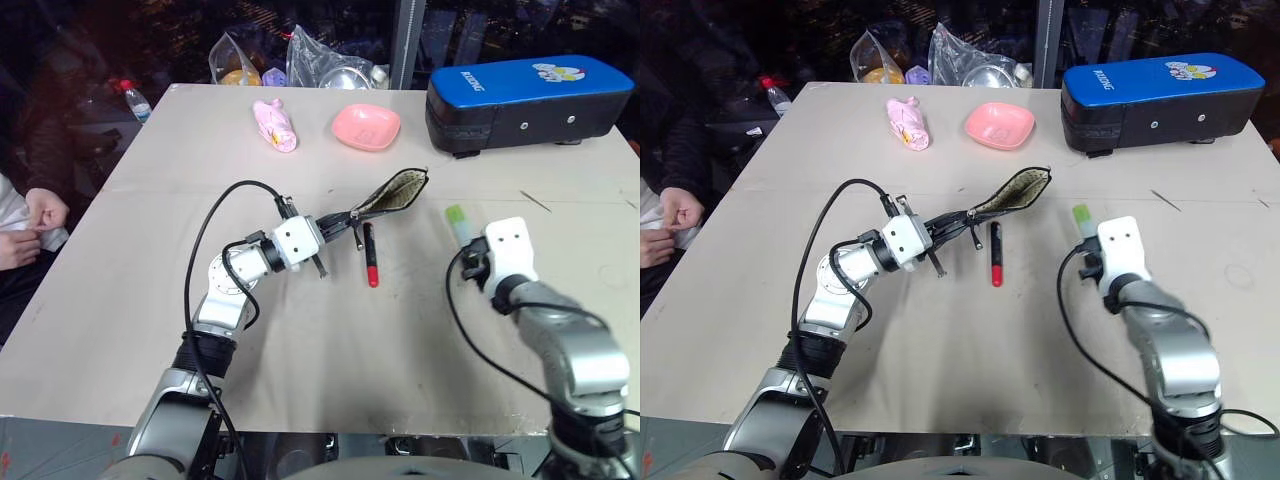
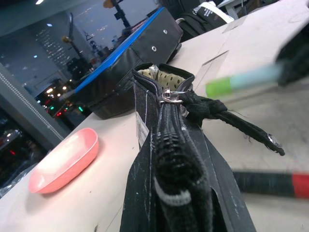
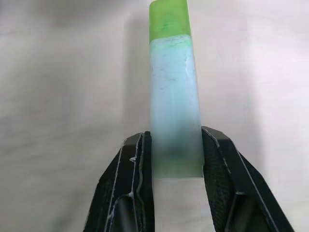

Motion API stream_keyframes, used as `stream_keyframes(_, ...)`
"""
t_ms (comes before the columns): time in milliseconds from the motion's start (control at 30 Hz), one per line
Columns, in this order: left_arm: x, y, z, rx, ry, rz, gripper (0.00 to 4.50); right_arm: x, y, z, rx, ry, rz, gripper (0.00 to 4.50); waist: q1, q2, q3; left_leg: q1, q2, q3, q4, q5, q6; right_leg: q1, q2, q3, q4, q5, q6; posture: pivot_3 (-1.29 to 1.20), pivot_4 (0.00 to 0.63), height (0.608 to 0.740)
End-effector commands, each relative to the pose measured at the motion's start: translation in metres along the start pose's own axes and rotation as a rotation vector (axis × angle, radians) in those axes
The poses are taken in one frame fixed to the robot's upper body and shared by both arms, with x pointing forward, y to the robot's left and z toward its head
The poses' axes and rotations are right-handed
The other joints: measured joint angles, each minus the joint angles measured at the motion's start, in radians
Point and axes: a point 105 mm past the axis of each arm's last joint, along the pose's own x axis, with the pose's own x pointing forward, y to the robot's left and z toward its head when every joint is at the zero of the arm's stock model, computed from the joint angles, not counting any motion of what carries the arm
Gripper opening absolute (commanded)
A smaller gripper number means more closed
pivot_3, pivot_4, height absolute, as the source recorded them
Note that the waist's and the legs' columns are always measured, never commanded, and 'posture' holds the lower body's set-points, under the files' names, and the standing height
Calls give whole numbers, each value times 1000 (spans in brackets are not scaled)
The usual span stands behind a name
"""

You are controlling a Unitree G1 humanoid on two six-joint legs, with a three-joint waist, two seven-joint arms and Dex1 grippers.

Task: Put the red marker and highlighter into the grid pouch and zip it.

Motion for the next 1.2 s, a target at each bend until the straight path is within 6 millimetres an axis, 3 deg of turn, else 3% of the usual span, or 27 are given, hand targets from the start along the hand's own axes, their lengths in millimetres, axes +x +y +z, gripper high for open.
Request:
stream_keyframes(33,3,5,9,21,-37,16,0,-17,-14,44,-198,-171,103,754,0,0,0,0,0,0,0,0,0,0,0,0,0,0,0,0,150,740)
stream_keyframes(100,3,5,9,19,-39,13,0,-22,-17,51,-323,-179,172,754,0,1,0,0,0,0,-1,0,0,0,0,0,-1,0,0,0,150,740)
stream_keyframes(233,6,3,11,21,-48,-2,0,-31,-17,68,-735,-187,349,754,0,1,1,0,1,-1,-1,0,0,0,1,2,-1,0,0,0,150,740)
stream_keyframes(367,12,-2,13,25,-65,-35,0,-24,-9,80,-994,-199,467,754,-1,1,2,1,1,1,0,0,0,-1,1,2,-1,0,0,0,150,740)
stream_keyframes(633,16,-16,20,32,-99,-100,0,-4,3,90,-1260,-229,574,754,3,1,3,0,1,3,0,0,0,-1,0,2,-1,0,0,0,150,740)
stream_keyframes(867,21,-26,31,76,-133,-184,0,7,25,100,-1539,-314,652,754,1,1,3,1,1,4,1,0,0,-1,0,2,0,0,0,0,150,740)
stream_keyframes(1200,27,-26,43,66,-190,-191,0,14,67,100,-1536,-541,778,754,3,2,3,1,1,4,1,0,0,-1,0,1,0,0,0,0,150,740)
